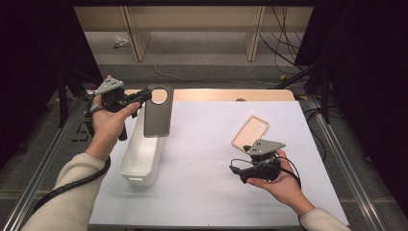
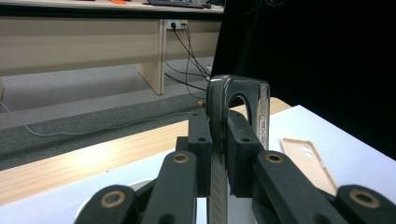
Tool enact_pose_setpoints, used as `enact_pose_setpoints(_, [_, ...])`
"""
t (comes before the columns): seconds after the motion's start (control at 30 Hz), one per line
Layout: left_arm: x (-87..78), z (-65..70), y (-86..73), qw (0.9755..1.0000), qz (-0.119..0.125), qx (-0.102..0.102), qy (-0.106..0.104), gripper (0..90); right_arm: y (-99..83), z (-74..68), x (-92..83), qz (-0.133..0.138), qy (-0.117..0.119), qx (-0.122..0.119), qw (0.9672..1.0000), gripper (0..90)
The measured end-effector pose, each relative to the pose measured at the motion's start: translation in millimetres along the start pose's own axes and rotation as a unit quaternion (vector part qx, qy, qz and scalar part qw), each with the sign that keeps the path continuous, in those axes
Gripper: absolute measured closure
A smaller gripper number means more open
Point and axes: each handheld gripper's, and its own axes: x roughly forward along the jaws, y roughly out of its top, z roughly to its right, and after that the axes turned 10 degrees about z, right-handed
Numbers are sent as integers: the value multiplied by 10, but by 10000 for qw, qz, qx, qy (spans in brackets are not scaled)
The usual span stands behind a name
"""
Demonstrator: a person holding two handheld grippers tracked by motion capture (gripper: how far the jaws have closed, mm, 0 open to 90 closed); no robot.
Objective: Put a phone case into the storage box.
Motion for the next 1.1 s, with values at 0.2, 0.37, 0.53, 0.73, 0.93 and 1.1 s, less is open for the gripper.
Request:
enact_pose_setpoints(0.2, [-10,-78,17,10000,18,26,63,817,-13,23,-35,6,-25,80,10000,171])
enact_pose_setpoints(0.37, [-9,-129,20,9999,34,41,95,817,-13,37,-52,73,-26,157,9998,171])
enact_pose_setpoints(0.53, [-12,-190,20,9999,47,56,141,817,-21,47,-71,77,-30,183,9998,171])
enact_pose_setpoints(0.73, [-8,-235,13,9998,86,135,144,817,-31,60,-84,84,-47,209,9997,171])
enact_pose_setpoints(0.93, [14,-297,-1,9996,96,175,208,817,-31,61,-85,91,-51,212,9997,171])
enact_pose_setpoints(1.1, [29,-329,5,9994,98,235,230,817,-34,61,-82,85,-42,212,9997,171])
